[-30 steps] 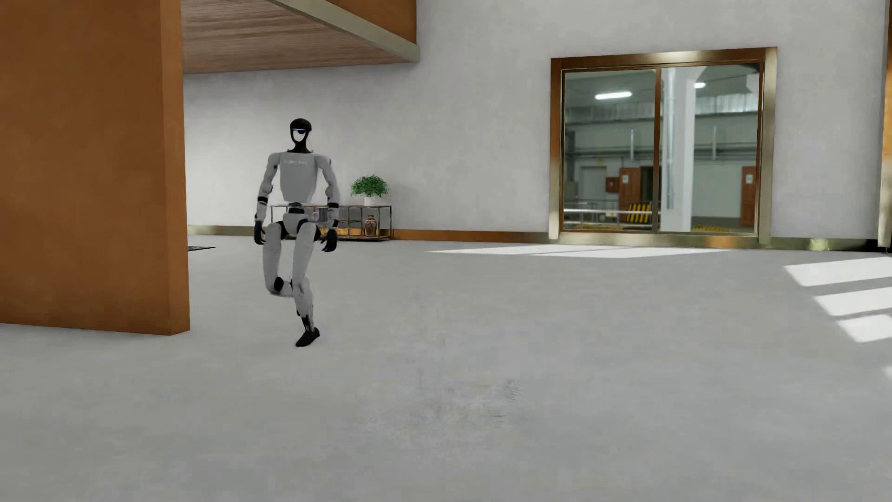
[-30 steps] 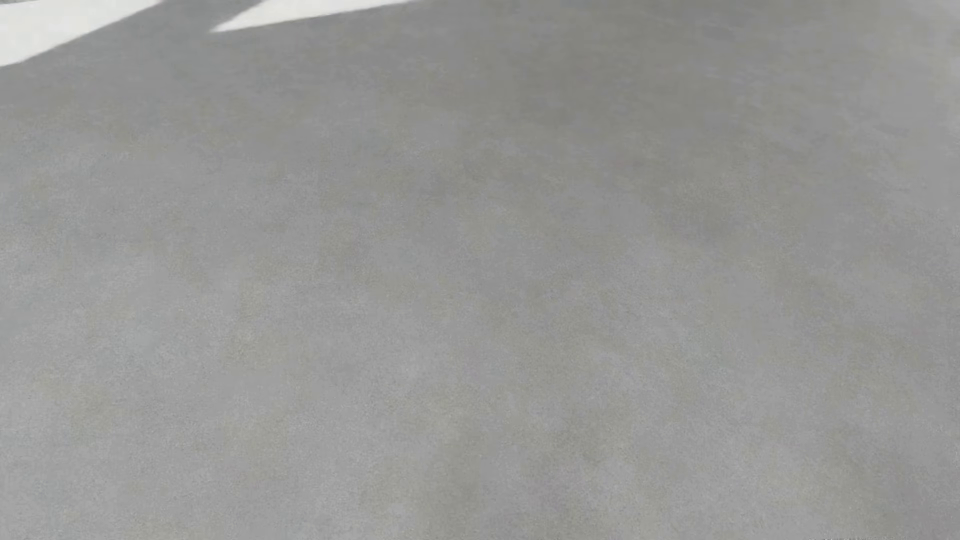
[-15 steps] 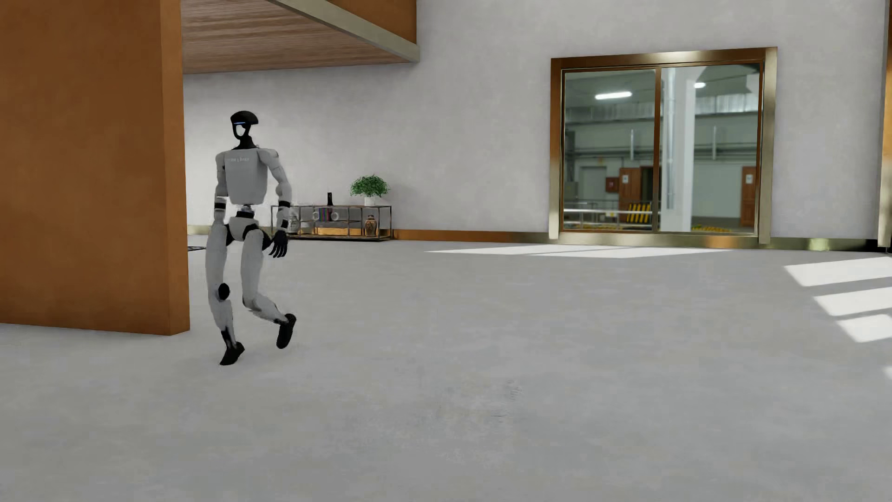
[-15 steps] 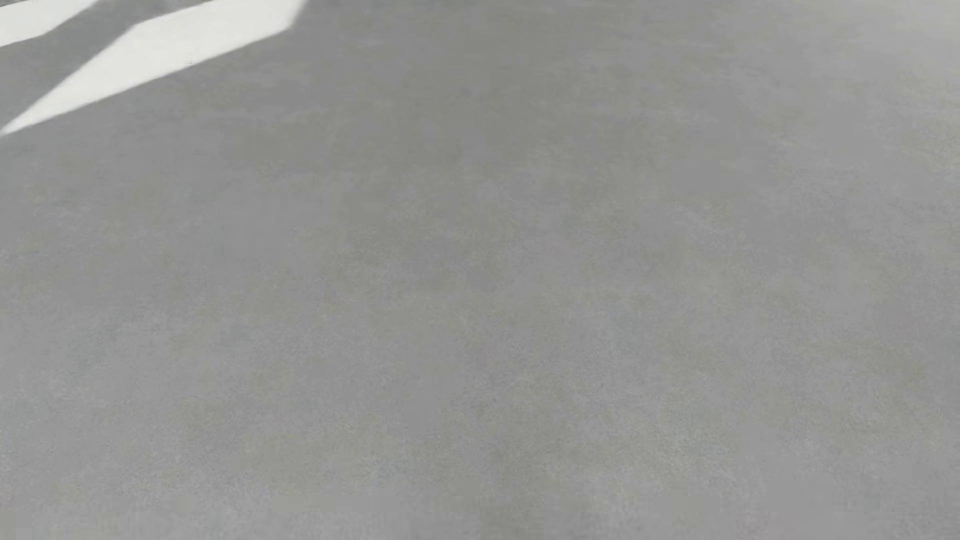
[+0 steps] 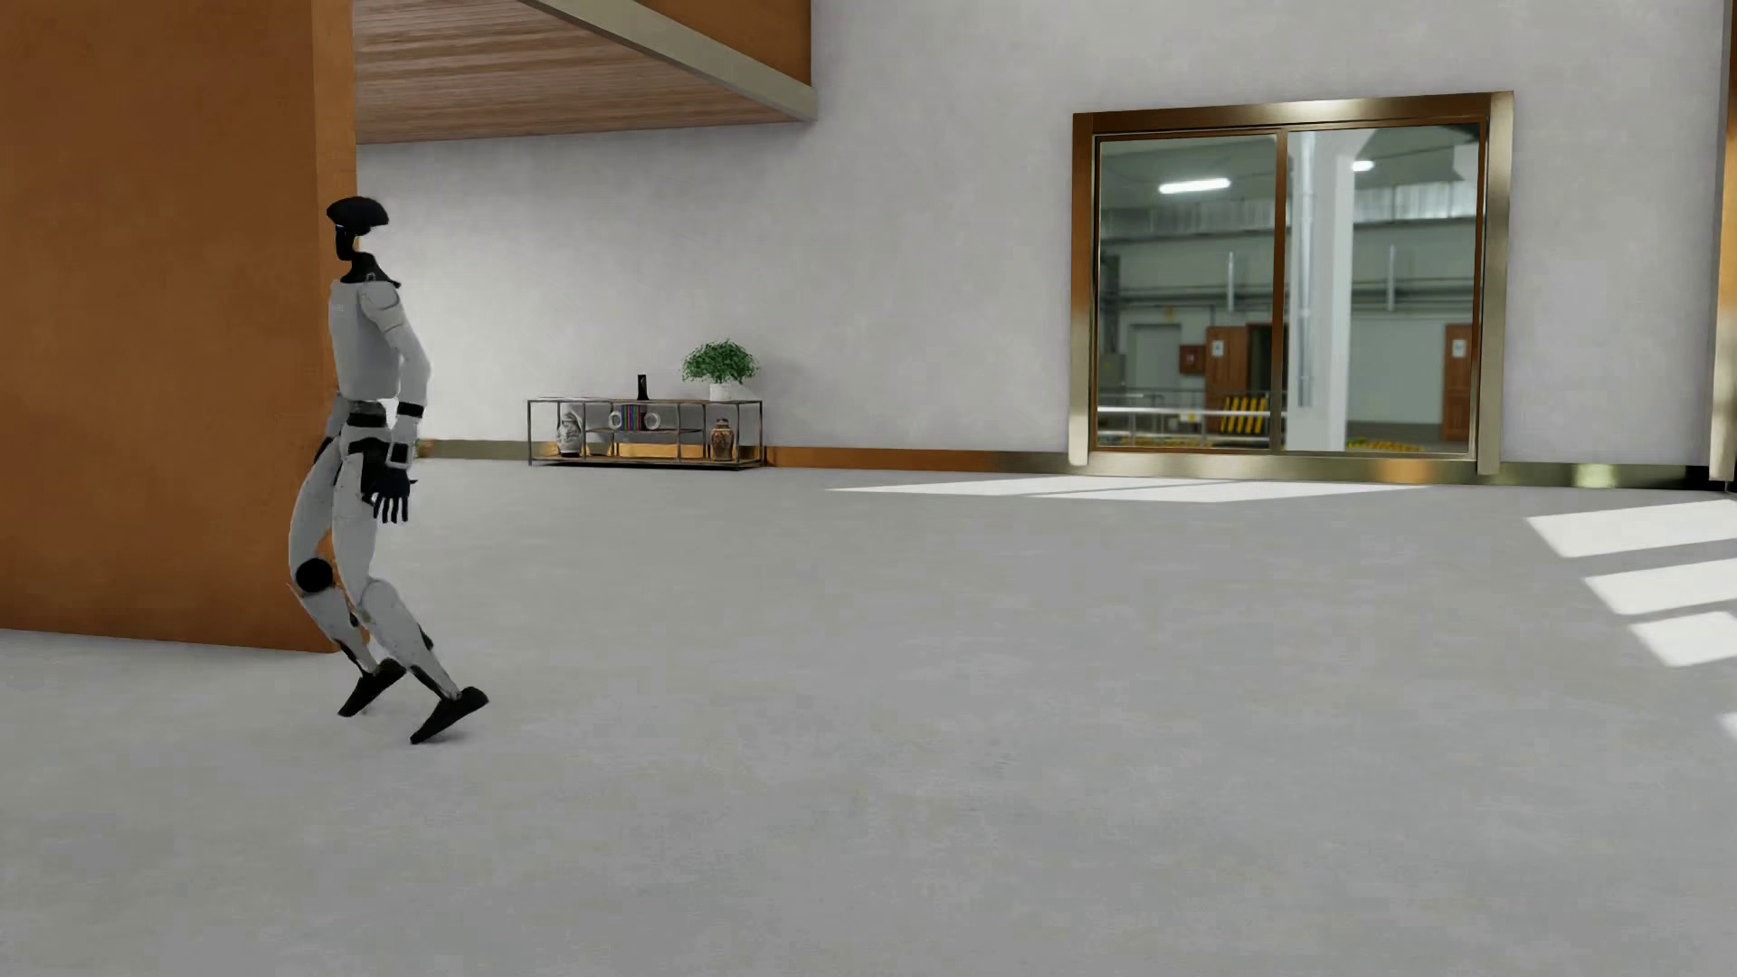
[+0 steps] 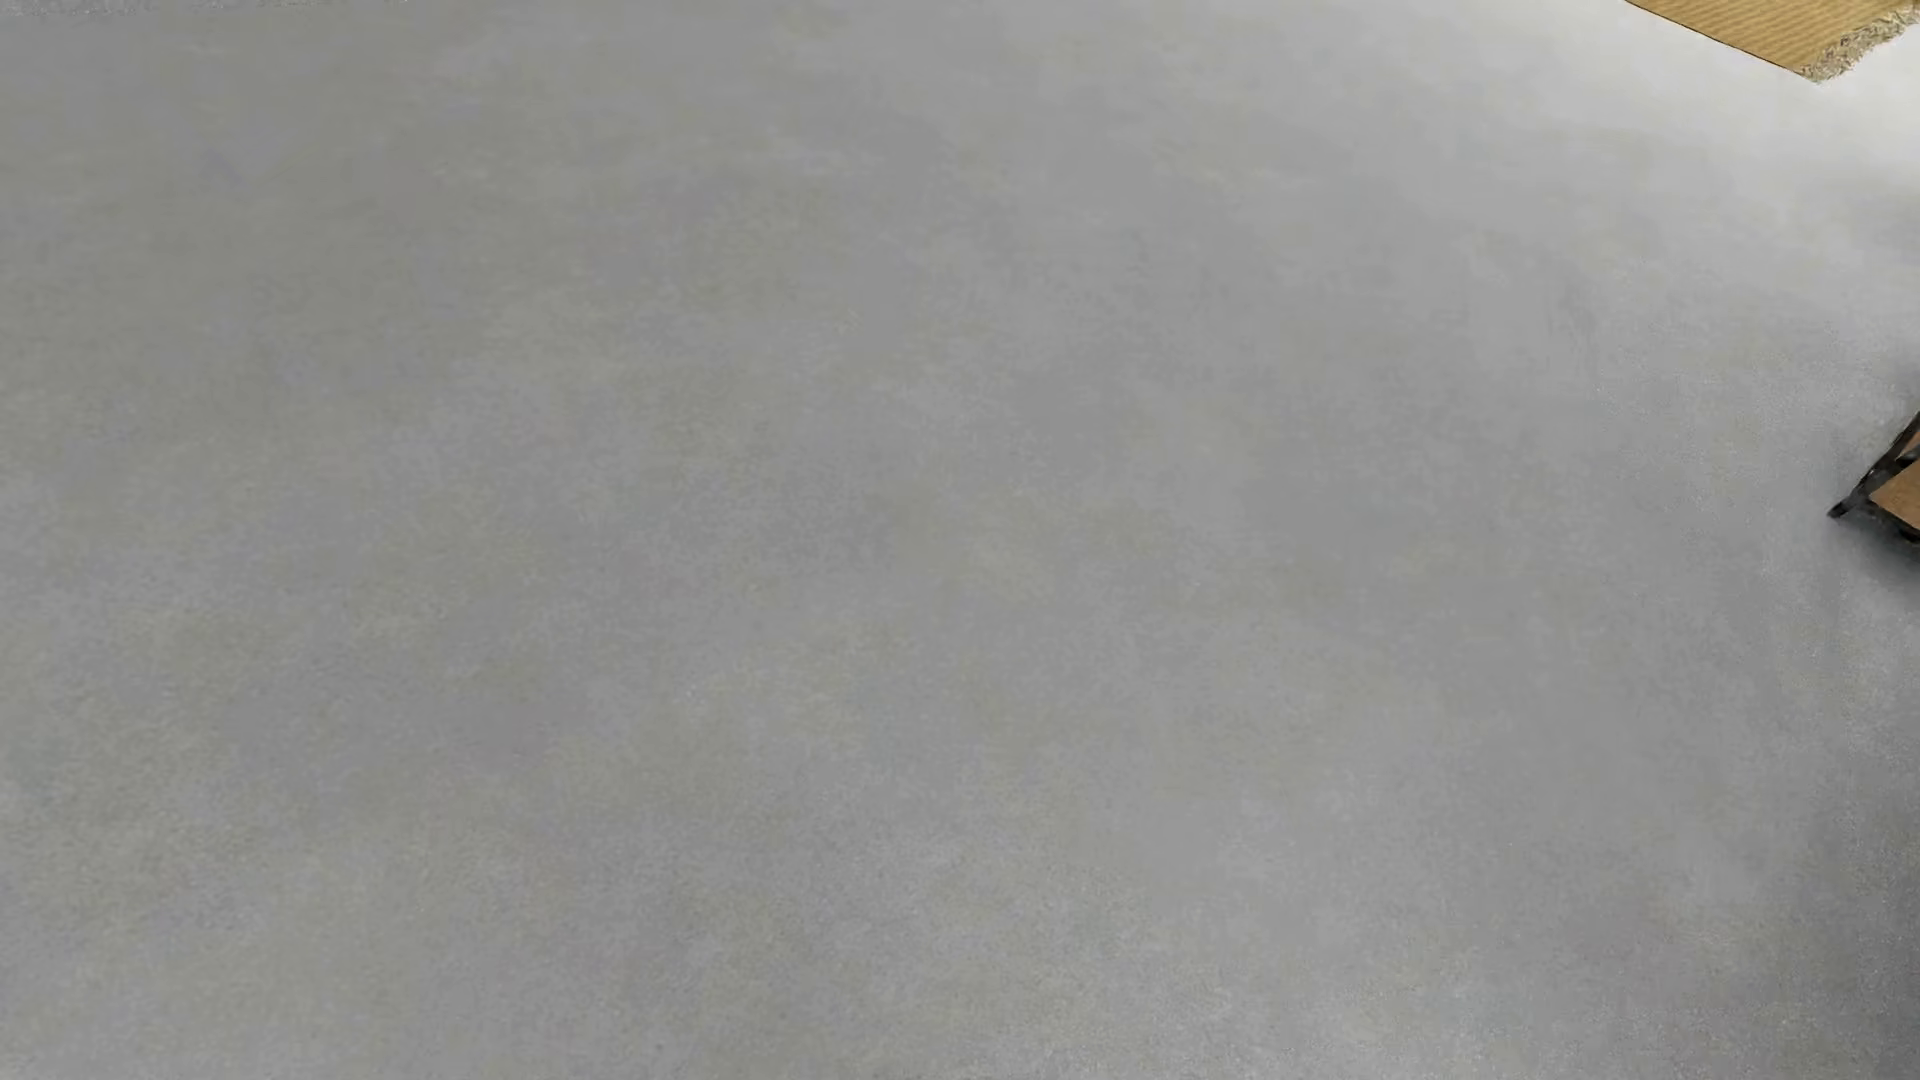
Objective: Avoid corner
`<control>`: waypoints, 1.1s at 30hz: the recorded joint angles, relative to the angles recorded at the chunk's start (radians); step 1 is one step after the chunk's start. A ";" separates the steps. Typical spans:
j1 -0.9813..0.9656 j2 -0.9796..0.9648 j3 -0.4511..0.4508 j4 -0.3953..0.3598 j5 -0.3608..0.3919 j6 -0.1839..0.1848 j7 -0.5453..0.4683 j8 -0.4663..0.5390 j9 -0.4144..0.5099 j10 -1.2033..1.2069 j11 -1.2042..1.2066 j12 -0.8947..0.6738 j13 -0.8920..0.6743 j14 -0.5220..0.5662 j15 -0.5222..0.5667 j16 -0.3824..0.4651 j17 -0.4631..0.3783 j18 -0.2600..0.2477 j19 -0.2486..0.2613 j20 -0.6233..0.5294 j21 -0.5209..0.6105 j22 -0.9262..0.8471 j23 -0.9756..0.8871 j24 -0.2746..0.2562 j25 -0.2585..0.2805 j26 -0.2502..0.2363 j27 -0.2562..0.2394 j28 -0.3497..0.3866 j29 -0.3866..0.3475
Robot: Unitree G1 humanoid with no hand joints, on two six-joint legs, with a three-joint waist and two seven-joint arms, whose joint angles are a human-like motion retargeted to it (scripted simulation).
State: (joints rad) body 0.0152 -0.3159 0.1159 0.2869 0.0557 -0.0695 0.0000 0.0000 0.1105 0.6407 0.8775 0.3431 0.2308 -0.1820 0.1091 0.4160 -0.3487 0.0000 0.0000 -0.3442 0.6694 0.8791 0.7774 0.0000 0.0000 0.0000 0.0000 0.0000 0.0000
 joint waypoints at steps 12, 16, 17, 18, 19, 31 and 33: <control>0.179 -0.260 -0.239 -0.029 0.002 0.141 0.000 0.000 -0.022 0.249 -0.086 -0.081 0.207 0.165 -0.058 0.004 -0.044 0.000 0.000 -0.012 0.126 -0.095 0.246 0.000 0.000 0.000 0.000 0.000 0.000; -0.185 0.160 -0.017 -0.126 0.151 0.152 0.000 0.000 0.037 0.653 -0.293 0.006 0.077 -0.072 -0.248 -0.009 -0.054 0.000 0.000 -0.084 0.097 -0.056 0.107 0.000 0.000 0.000 0.000 0.000 0.000; -0.310 0.241 0.035 -0.142 0.166 0.151 0.000 0.000 0.030 0.617 -0.342 0.028 0.039 -0.092 -0.304 -0.005 -0.057 0.000 0.000 -0.122 0.032 -0.039 0.053 0.000 0.000 0.000 0.000 0.000 0.000; -0.366 0.352 0.094 -0.176 0.135 0.140 0.000 0.000 0.037 0.499 -0.381 0.059 0.008 -0.096 -0.361 -0.007 -0.065 0.000 0.000 -0.133 -0.025 -0.025 -0.004 0.000 0.000 0.000 0.000 0.000 0.000; -0.431 0.426 0.147 -0.176 0.121 0.141 0.000 0.000 0.028 0.360 -0.414 0.084 -0.025 -0.074 -0.416 -0.009 -0.075 0.000 0.000 -0.154 -0.107 -0.008 -0.075 0.000 0.000 0.000 0.000 0.000 0.000; -0.251 0.218 0.016 -0.312 -0.036 0.125 0.000 0.000 0.000 0.096 0.552 0.045 -0.041 -0.046 -0.049 -0.070 -0.051 0.000 0.000 -0.115 -0.122 -0.047 -0.032 0.000 0.000 0.000 0.000 0.000 0.000; -0.045 0.061 -0.091 -0.308 0.009 0.153 0.000 0.000 0.012 -0.028 0.333 -0.010 0.028 -0.051 0.047 -0.073 -0.014 0.000 0.000 -0.068 -0.049 -0.185 0.150 0.000 0.000 0.000 0.000 0.000 0.000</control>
State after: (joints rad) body -0.0298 -0.2549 0.0253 -0.0207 0.0651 0.0836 0.0000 0.0000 0.1222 0.6125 1.2109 0.3335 0.2585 -0.2326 0.1565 0.3428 -0.3631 0.0000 0.0000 -0.4122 0.6204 0.6937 0.9274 0.0000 0.0000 0.0000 0.0000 0.0000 0.0000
